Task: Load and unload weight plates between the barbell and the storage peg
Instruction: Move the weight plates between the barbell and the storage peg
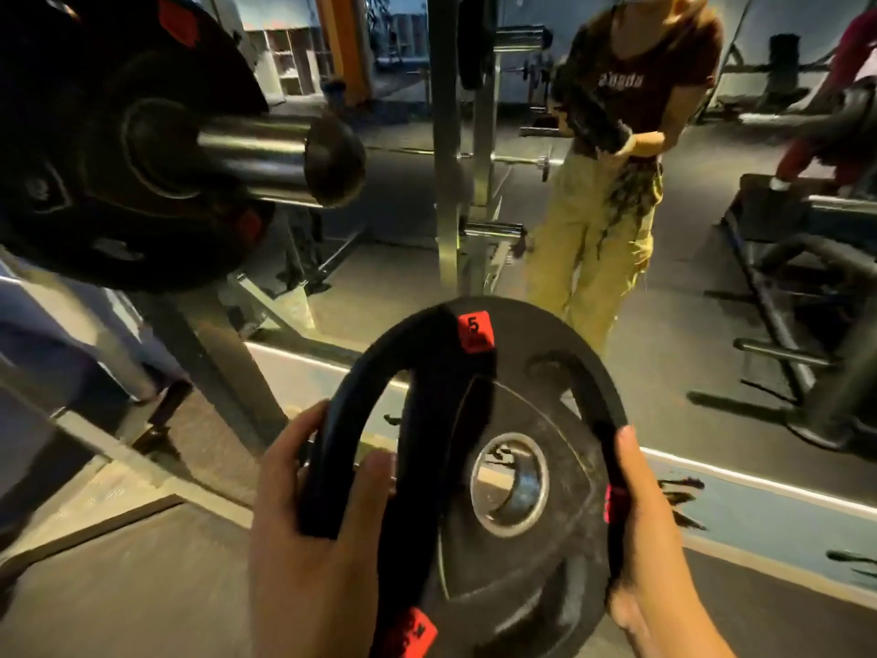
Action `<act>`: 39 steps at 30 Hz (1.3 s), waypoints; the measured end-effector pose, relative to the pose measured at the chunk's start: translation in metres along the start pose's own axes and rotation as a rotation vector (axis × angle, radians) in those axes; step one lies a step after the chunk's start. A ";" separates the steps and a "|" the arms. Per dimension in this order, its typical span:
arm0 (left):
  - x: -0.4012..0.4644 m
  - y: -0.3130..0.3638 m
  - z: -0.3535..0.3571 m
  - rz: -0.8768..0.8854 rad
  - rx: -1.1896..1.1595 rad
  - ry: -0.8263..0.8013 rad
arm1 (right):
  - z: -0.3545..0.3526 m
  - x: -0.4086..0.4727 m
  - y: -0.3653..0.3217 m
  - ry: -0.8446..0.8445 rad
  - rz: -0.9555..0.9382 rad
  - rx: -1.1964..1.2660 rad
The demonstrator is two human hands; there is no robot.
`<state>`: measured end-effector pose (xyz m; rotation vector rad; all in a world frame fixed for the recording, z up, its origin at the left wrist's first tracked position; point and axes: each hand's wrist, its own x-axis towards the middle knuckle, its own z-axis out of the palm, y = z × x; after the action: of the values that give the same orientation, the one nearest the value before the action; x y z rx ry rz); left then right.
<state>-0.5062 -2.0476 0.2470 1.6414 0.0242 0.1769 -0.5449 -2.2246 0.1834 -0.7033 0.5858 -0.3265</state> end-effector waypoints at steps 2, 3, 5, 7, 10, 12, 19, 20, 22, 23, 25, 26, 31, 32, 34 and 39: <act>0.014 -0.009 0.017 -0.069 0.046 -0.007 | -0.007 0.026 0.003 -0.037 0.062 0.004; 0.022 -0.018 0.023 -0.079 0.087 -0.033 | -0.013 0.038 0.009 -0.064 0.085 -0.002; 0.035 -0.030 0.039 -0.091 0.170 -0.063 | -0.023 0.060 0.017 -0.007 0.146 -0.014; 0.051 -0.046 0.053 -0.111 0.227 -0.131 | -0.034 0.083 0.024 0.031 0.180 0.004; 0.073 -0.071 0.067 -0.146 0.292 -0.220 | -0.061 0.112 0.047 0.121 0.214 -0.055; 0.089 -0.090 0.072 -0.178 0.337 -0.254 | -0.078 0.123 0.067 0.169 0.286 -0.104; 0.099 -0.138 0.081 -0.457 0.482 -0.233 | -0.137 0.163 0.146 0.254 0.518 -0.050; 0.098 -0.141 0.081 -0.486 0.511 -0.210 | -0.138 0.166 0.149 0.227 0.553 -0.015; 0.102 -0.147 0.079 -0.515 0.530 -0.139 | -0.126 0.187 0.146 0.197 0.671 -0.027; 0.101 -0.153 0.074 -0.562 0.554 -0.104 | -0.123 0.192 0.155 0.180 0.738 -0.038; 0.101 -0.159 0.067 -0.548 0.580 -0.073 | -0.117 0.195 0.156 0.106 0.763 -0.008; 0.105 -0.163 0.065 -0.547 0.611 -0.053 | -0.113 0.198 0.158 0.091 0.795 -0.011; 0.121 -0.179 0.052 -0.567 0.645 -0.027 | -0.092 0.220 0.187 0.097 0.941 -0.135; 0.125 -0.180 0.051 -0.569 0.655 -0.017 | -0.088 0.223 0.190 0.088 0.959 -0.137; 0.132 -0.187 0.049 -0.573 0.660 -0.017 | -0.082 0.230 0.192 0.041 0.979 -0.111; 0.138 -0.193 0.054 -0.517 0.763 -0.130 | -0.096 0.228 0.200 0.048 1.092 -0.103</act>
<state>-0.3448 -2.0688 0.0653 2.3350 0.4607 -0.3833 -0.4050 -2.2352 -0.1020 -0.3885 0.9469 0.7073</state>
